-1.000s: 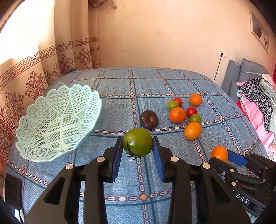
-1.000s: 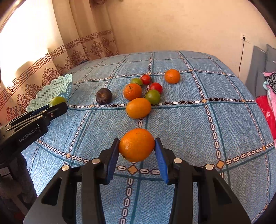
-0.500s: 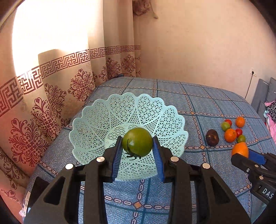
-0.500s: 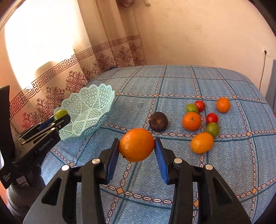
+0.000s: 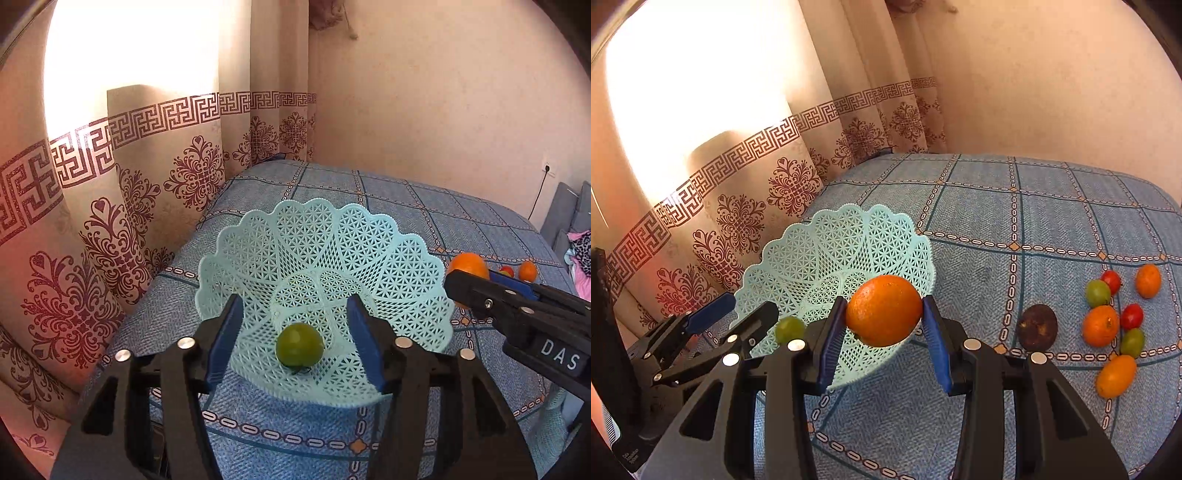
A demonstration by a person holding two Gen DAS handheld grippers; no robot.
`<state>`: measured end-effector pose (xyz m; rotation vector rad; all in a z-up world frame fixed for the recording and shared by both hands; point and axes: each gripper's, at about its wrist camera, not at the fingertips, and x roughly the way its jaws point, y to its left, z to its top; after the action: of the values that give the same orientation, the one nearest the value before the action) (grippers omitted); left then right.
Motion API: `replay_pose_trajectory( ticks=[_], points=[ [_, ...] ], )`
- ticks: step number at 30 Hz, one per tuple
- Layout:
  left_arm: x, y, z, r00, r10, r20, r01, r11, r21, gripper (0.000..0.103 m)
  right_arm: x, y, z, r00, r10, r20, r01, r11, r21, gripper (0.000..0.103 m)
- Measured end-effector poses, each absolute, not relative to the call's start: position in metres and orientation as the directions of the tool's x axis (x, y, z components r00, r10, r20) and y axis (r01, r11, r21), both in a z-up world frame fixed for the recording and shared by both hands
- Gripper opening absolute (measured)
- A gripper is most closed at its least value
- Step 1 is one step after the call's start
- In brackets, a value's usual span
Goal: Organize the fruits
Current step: 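Carry both fruits over the mint-green basket and open both tools to drop them, then grasp the yellow-orange fruit with the right tool while the left tool grasps the dark brown fruit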
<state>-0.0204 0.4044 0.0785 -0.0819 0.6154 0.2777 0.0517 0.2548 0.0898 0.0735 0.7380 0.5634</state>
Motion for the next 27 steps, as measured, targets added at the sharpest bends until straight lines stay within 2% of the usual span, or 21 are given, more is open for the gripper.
replay_pose_trajectory(
  ticks=[7, 10, 12, 14, 20, 27],
  points=[
    [-0.029, 0.425, 0.088, 0.786, 0.256, -0.562, -0.3, 0.954, 0.015, 0.069, 0.064, 0.271, 0.079, 0.581, 0.497, -0.644, -0.42, 0.861, 0.286, 0.042],
    [-0.034, 0.436, 0.09, 0.785, 0.288, -0.549, -0.327, 0.945, 0.028, 0.074, 0.066, 0.274, 0.076, 0.581, 0.49, -0.65, -0.401, 0.867, 0.295, 0.042],
    [-0.036, 0.439, 0.092, 0.785, 0.307, -0.537, -0.339, 0.94, 0.042, 0.082, 0.066, 0.274, 0.076, 0.585, 0.49, -0.646, -0.397, 0.868, 0.299, 0.048],
    [-0.037, 0.443, 0.093, 0.786, 0.318, -0.531, -0.346, 0.937, 0.049, 0.085, 0.061, 0.274, 0.08, 0.608, 0.48, -0.633, -0.392, 0.874, 0.286, 0.06],
    [-0.041, 0.443, 0.096, 0.799, 0.31, -0.515, -0.339, 0.94, 0.04, 0.099, 0.046, 0.271, 0.093, 0.7, 0.423, -0.576, -0.38, 0.903, 0.202, 0.063],
    [-0.042, 0.429, 0.098, 0.815, 0.299, -0.497, -0.322, 0.946, 0.041, 0.1, 0.028, 0.24, 0.105, 0.829, 0.372, -0.418, -0.321, 0.928, 0.188, 0.087]
  ],
)
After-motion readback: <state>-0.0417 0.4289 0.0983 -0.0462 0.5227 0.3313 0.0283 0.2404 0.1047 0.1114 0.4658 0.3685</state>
